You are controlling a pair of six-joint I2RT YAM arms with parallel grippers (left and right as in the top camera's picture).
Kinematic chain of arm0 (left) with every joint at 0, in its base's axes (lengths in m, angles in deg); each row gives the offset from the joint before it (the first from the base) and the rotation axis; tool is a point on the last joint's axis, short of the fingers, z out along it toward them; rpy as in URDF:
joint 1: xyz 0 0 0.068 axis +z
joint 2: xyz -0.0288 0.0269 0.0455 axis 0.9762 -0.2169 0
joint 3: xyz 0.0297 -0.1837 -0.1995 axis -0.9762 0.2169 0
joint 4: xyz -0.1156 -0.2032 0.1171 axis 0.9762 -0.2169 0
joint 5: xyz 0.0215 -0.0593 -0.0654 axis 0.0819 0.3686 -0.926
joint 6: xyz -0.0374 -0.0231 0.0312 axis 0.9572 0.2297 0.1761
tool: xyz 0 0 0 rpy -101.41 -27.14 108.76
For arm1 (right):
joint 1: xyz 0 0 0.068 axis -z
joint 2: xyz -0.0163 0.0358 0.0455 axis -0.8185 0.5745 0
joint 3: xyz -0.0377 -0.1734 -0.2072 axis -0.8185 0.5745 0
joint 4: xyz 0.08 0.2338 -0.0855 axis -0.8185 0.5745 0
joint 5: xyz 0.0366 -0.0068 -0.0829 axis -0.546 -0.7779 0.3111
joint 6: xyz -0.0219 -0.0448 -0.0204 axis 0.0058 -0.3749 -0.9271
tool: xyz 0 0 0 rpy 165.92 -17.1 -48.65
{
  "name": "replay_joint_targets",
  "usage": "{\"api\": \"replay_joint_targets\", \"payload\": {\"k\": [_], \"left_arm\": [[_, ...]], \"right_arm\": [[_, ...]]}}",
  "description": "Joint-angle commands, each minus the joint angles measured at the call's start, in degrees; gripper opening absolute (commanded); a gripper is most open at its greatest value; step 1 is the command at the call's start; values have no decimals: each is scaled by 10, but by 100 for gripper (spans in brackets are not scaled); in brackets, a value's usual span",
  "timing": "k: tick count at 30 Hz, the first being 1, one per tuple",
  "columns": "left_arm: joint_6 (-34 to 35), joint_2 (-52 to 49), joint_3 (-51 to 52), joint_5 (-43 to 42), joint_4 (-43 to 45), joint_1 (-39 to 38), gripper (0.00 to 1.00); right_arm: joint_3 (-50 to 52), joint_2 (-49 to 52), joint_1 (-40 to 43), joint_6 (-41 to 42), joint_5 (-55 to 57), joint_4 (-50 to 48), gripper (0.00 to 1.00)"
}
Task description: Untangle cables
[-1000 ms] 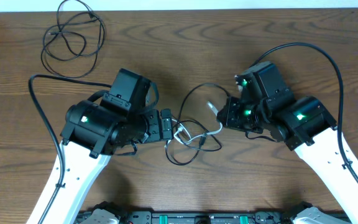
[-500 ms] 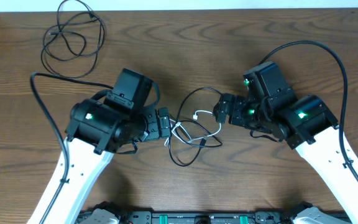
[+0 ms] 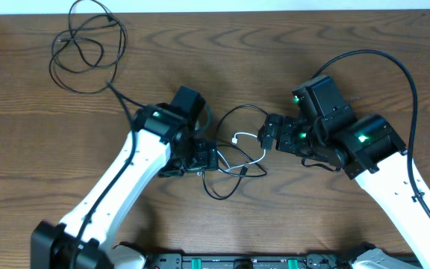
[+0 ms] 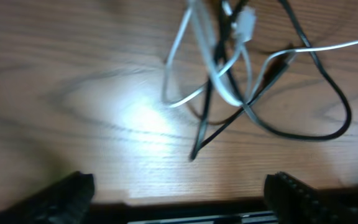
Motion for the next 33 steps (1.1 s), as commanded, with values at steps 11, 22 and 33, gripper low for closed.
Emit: {"api": "replay_joint_targets", "payload": {"k": [11, 22, 33], "left_arm": [[-26, -85, 3, -38, 5, -1, 44], [-26, -84, 3, -38, 5, -1, 27], [-26, -87, 3, -38, 24, -1, 37]], "right_arm": [[-4, 0, 2, -8, 9, 13, 99], [-4, 1, 2, -8, 9, 13, 99], [-4, 1, 2, -8, 9, 22, 99]]}}
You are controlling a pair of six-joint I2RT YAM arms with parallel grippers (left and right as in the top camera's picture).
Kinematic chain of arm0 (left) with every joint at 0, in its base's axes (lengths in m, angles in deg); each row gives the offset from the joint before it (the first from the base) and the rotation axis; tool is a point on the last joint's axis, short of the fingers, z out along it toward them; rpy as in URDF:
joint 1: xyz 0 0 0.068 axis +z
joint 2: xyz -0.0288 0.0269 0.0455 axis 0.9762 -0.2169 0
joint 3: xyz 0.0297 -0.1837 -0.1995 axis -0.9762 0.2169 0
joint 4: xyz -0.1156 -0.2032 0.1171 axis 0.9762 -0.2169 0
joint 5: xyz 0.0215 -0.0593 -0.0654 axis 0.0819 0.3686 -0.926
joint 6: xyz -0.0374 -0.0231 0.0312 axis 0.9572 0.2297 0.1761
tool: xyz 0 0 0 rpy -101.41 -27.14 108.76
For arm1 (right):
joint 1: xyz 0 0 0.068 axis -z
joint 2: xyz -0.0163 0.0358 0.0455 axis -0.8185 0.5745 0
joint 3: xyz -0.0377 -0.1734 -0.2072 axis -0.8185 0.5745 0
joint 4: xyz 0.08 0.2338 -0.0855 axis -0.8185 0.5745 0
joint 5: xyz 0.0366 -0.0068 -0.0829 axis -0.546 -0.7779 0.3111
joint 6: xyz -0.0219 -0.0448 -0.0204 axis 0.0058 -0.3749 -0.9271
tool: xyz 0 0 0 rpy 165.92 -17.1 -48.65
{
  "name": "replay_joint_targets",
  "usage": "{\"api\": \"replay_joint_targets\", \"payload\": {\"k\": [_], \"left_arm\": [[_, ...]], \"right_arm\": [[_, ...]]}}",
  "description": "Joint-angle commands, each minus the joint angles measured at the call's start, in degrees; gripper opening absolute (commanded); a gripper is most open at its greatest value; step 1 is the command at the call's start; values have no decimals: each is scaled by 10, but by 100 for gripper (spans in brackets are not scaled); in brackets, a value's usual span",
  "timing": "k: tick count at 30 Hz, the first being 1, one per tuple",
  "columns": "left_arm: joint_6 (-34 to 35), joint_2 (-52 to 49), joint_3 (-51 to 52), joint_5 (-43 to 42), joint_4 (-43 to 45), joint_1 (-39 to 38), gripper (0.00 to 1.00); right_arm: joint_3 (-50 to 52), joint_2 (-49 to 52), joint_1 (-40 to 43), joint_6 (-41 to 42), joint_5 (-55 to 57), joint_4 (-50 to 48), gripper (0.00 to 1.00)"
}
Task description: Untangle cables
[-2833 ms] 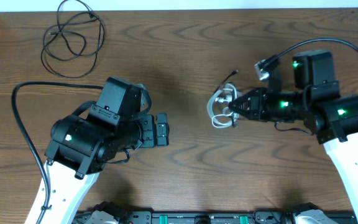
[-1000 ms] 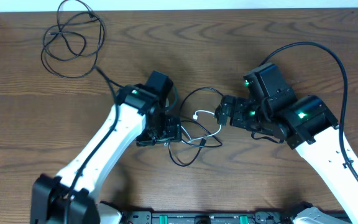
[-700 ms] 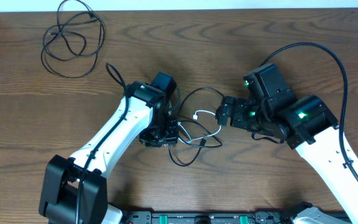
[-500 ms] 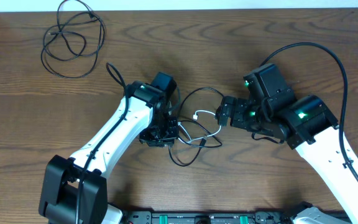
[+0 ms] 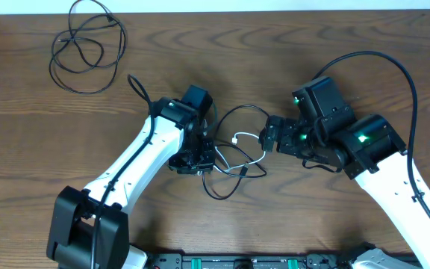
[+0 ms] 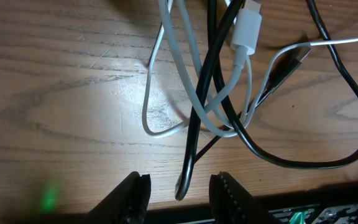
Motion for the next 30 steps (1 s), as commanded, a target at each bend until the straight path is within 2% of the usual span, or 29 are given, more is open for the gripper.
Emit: {"api": "replay_joint_targets", "payload": {"k": [1, 12, 15, 18, 20, 21, 30], "left_arm": [[-3, -5, 2, -3, 0, -1, 37], [-3, -5, 38, -3, 36, -17, 36], [-3, -5, 40, -3, 39, -19, 26], [-3, -4, 40, -3, 39, -18, 22], [-3, -3, 39, -3, 38, -18, 9], [-3, -2, 38, -3, 38, -18, 8], [-18, 75, -18, -15, 2, -20, 8]], "right_arm": [[-4, 1, 2, -8, 9, 6, 99], [-4, 1, 2, -8, 9, 6, 99], [-4, 1, 2, -8, 9, 7, 99], [-4, 1, 2, -8, 9, 9, 99], [-4, 1, 2, -8, 9, 8, 99], [-4, 1, 2, -8, 9, 8, 99], [-4, 2, -1, -7, 8, 7, 99]]}}
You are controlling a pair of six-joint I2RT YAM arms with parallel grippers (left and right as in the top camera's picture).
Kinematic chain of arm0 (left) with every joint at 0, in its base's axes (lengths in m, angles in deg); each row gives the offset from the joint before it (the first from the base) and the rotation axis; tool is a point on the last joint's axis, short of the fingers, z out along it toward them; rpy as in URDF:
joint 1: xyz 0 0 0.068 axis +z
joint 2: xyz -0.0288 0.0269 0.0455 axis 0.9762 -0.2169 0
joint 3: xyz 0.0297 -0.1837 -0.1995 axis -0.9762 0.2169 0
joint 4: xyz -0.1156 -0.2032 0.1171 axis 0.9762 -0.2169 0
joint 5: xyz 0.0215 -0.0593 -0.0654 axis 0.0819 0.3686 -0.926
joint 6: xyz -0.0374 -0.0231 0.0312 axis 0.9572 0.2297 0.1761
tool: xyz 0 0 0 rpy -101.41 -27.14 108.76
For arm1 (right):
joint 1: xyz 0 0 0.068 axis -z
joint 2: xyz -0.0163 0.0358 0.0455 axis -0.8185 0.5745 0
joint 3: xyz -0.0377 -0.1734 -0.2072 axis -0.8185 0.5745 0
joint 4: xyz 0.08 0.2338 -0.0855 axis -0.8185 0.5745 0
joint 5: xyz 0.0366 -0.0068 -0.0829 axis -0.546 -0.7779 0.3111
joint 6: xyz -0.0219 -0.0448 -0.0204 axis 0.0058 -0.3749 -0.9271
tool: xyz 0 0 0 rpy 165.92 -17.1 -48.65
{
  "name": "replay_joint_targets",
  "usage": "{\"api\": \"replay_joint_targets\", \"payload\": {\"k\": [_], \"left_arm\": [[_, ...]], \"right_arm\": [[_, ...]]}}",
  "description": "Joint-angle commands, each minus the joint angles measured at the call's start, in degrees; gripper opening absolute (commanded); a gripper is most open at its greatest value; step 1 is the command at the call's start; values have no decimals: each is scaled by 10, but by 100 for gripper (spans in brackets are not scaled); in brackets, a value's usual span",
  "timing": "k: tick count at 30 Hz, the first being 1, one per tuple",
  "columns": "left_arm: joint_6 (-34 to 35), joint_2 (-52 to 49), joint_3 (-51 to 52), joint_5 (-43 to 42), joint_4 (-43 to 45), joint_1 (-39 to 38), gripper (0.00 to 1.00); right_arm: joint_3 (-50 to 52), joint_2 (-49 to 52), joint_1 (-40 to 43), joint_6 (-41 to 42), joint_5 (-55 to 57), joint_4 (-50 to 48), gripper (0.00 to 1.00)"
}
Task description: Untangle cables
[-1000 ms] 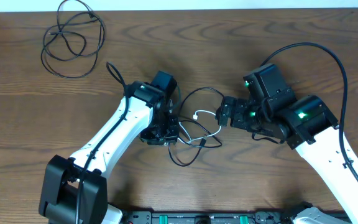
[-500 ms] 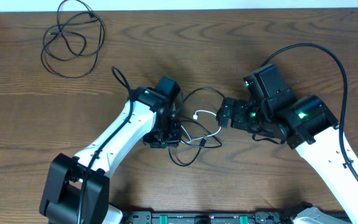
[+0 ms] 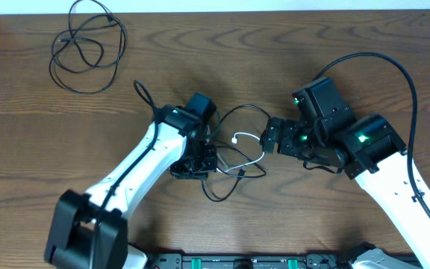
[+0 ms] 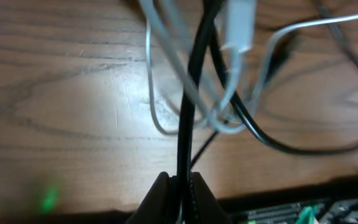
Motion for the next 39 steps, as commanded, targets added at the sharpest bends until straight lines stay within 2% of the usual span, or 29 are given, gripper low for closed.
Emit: {"api": "replay_joint_targets", "payload": {"k": [1, 6, 12, 18, 22, 23, 24, 25, 29, 31, 33, 35, 39], "left_arm": [[-17, 61, -46, -27, -5, -2, 8], [-44, 144, -55, -135, 28, -2, 8], [-44, 261, -55, -235, 137, -2, 8], [3, 348, -55, -238, 222, -1, 7], [31, 373, -55, -238, 243, -1, 8], [38, 376, -55, -238, 246, -1, 8], [47, 381, -56, -238, 249, -1, 8], [49, 384, -57, -238, 252, -1, 7], [49, 399, -70, -238, 256, -1, 6], [49, 408, -80, -238, 256, -1, 8], [49, 417, -90, -238, 256, -1, 8], [49, 426, -98, -238, 256, -1, 8], [49, 441, -106, -229, 256, -1, 7]], "right_arm": [[-4, 2, -3, -8, 8, -2, 99], [-4, 5, -24, -8, 9, -11, 99], [-4, 21, -41, -7, 8, -28, 99], [-4, 45, -54, -7, -5, -47, 99], [-4, 55, -55, -8, -29, -73, 99], [-4, 56, -55, -8, -23, -73, 96], [-4, 60, -55, -8, 6, -69, 86], [-4, 64, -55, -8, 44, -58, 82], [-4, 86, -53, 21, 208, 9, 76], [-3, 105, -47, 77, 289, 62, 70], [-3, 123, -37, 114, 320, 97, 61], [-3, 141, -23, 117, 315, 111, 59], [-3, 166, -6, 117, 293, 112, 61]]}}
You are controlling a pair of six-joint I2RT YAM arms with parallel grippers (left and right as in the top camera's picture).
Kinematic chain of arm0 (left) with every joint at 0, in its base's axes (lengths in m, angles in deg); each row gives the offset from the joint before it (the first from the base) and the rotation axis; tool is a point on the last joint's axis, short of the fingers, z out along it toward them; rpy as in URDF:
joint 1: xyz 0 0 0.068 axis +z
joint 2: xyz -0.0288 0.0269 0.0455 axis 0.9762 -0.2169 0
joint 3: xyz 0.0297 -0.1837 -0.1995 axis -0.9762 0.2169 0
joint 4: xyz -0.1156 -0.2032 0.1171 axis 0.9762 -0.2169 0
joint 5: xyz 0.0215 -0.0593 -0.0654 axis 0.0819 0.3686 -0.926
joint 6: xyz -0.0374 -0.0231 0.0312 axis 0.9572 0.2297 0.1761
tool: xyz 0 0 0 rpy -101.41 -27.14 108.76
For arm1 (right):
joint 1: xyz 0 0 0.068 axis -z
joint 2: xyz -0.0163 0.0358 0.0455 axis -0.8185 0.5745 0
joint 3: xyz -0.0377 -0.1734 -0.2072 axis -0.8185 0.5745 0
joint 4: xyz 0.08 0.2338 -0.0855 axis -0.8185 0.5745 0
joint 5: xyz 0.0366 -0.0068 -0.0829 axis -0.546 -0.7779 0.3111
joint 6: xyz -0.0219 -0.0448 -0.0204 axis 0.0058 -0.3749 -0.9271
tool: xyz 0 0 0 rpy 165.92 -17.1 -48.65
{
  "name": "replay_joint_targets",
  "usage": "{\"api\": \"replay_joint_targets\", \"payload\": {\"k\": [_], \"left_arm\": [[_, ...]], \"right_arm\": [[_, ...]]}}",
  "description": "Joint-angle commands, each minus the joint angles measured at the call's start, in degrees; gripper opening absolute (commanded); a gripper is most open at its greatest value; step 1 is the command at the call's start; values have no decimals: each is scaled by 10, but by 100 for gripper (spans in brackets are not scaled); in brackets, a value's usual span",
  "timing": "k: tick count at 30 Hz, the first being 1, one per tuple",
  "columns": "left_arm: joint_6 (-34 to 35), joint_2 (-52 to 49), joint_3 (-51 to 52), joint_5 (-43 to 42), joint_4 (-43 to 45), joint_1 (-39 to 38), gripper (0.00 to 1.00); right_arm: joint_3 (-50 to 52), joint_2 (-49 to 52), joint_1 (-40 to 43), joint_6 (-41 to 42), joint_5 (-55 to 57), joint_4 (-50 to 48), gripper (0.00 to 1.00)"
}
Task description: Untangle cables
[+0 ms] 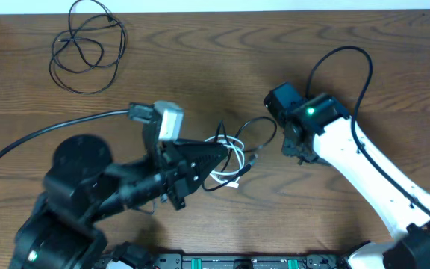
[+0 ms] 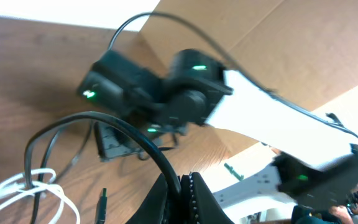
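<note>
The tangle lies mid-table: a looped white cable (image 1: 234, 153) (image 2: 23, 196) wound with a black cable (image 1: 256, 123) (image 2: 123, 127). My left gripper (image 1: 216, 158) (image 2: 182, 186) is shut on the black cable, which arcs up from the table into its fingers. The left arm is raised and tilted, pointing right. A black plug (image 2: 101, 202) lies loose beside the white loops. My right gripper (image 1: 293, 146) (image 2: 114, 143) sits low at the far end of the black loop. Its jaws are hidden under the wrist.
A separate coil of thin black cable (image 1: 88, 45) lies at the far left corner. The left arm's own supply cable (image 1: 51, 131) sweeps across the left side. The right arm's white link (image 1: 364, 179) crosses the right side. A cardboard wall (image 2: 303, 43) stands behind.
My left gripper, then shut on the black cable low over the table, is now raised and tilted with the cable drawn up. The right arm has turned and stands further right.
My left gripper was wide open above the tangle, the right gripper at the loop's right end. Then its fingers stood closer, either side of the black cable. Then it was shut on that cable. Now it holds it lifted and the tangle sits slightly shifted.
</note>
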Motion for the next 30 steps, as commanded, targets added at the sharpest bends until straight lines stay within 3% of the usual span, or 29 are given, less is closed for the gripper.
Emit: {"api": "replay_joint_targets", "payload": {"k": [1, 7, 10, 14, 21, 24, 30], "left_arm": [[-1, 17, -22, 3, 5, 0, 8], [15, 27, -39, 135, -68, -1, 8], [26, 21, -39, 183, -98, -1, 8], [60, 10, -39, 249, -122, -1, 7], [69, -19, -39, 253, -122, -1, 7], [104, -33, -39, 236, -118, -1, 8], [111, -45, -39, 99, -42, -1, 8]], "right_arm": [[-2, 18, 14, 29, 35, 5, 61], [-2, 21, 32, 11, 2, 5, 62], [-2, 20, 33, -109, -96, -39, 62], [-2, 14, 33, -278, -306, -98, 62], [-3, -46, 33, -409, -544, -122, 65], [-3, -85, 32, -408, -547, -137, 64], [-3, -131, 28, -348, -488, -187, 65]]}}
